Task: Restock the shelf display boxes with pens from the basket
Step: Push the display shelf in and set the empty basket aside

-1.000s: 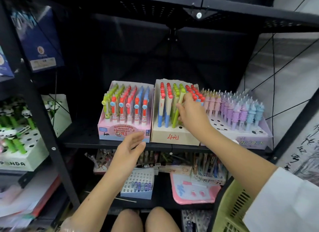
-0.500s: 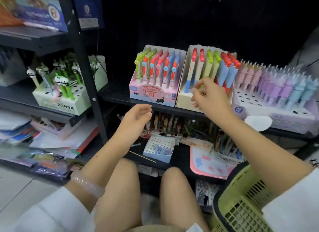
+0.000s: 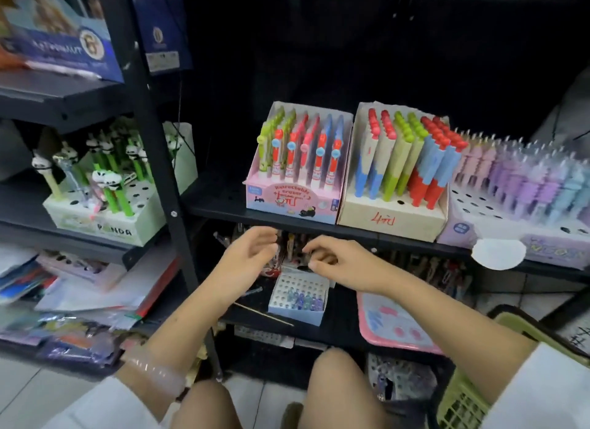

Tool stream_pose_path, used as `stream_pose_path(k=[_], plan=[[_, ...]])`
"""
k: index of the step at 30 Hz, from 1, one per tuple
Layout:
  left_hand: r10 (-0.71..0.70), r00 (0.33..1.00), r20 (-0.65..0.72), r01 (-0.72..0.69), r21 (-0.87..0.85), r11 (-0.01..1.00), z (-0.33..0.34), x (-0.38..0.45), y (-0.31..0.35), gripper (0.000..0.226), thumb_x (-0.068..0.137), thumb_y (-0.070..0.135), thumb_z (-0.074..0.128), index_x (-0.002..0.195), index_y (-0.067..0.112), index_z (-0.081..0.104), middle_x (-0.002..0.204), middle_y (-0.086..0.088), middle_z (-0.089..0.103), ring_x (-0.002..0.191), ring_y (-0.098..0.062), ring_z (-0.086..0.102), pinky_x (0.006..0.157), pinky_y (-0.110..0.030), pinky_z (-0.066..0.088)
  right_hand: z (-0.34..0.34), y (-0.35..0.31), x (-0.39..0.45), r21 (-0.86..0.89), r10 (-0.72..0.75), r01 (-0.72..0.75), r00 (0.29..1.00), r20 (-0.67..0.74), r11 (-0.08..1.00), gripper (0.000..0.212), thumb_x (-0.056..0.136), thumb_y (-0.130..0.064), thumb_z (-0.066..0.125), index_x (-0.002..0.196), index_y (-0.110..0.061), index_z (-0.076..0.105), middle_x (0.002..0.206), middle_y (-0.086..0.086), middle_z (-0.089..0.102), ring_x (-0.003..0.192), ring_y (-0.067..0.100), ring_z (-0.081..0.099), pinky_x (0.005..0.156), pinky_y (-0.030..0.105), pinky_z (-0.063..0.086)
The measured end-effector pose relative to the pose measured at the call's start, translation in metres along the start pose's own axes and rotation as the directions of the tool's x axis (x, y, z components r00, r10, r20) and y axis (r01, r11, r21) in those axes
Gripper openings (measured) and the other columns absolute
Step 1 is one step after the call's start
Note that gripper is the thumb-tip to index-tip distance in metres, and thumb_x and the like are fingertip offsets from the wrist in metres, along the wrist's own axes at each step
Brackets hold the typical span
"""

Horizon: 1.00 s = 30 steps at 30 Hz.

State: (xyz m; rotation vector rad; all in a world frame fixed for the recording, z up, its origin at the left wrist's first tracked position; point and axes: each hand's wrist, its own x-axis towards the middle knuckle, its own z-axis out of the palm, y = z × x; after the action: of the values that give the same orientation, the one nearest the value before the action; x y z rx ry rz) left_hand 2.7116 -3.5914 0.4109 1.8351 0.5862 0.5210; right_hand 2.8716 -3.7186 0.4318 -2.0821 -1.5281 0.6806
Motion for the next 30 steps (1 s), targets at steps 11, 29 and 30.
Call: stream_pose_path(k=[11,29,30], plan=[[0.232,0.75,0.619,-0.466,0.246,0.85,-0.039,0.082,0.084,0.039,0.091,0.046,0.048,0.113,0.07,0.025,0.118,0.054,0.026,0.113,0.032,0.023,0.087,0.008,0.022,-0.076,-0.033,-0.014,0.232,0.187,-0.151,0.972,-0.144,0.961,0.03,0.092,-0.024,0.056,0.116,-0.04,0.048,0.113,-0.011,0.059,0.103,-0.001,0.056,0.094,0.02,0.046],[0.071,0.678,0.731,-0.339,0.226,0.913,-0.083,0.077,0.13,0.038,0.094,0.02,0.053,0.13,0.023,0.045,0.129,0.01,0.047,0.119,-0.002,0.041,0.1,-0.017,0.028,-0.055,-0.111,-0.114,0.251,0.634,-0.585,0.675,-0.377,0.771,0.04,0.092,-0.017,0.053,0.132,-0.015,0.046,0.11,0.004,0.061,0.101,0.015,0.056,0.093,0.029,0.044],[0.079,0.664,0.743,-0.338,0.205,0.918,-0.087,0.072,0.125,0.035,0.093,0.018,0.054,0.127,0.026,0.046,0.126,0.011,0.048,0.117,-0.002,0.043,0.098,-0.015,0.028,-0.041,-0.119,-0.125,0.264,0.662,-0.611,0.636,-0.396,0.746,0.039,0.093,-0.018,0.054,0.131,-0.015,0.047,0.108,0.004,0.062,0.1,0.016,0.057,0.092,0.029,0.044]])
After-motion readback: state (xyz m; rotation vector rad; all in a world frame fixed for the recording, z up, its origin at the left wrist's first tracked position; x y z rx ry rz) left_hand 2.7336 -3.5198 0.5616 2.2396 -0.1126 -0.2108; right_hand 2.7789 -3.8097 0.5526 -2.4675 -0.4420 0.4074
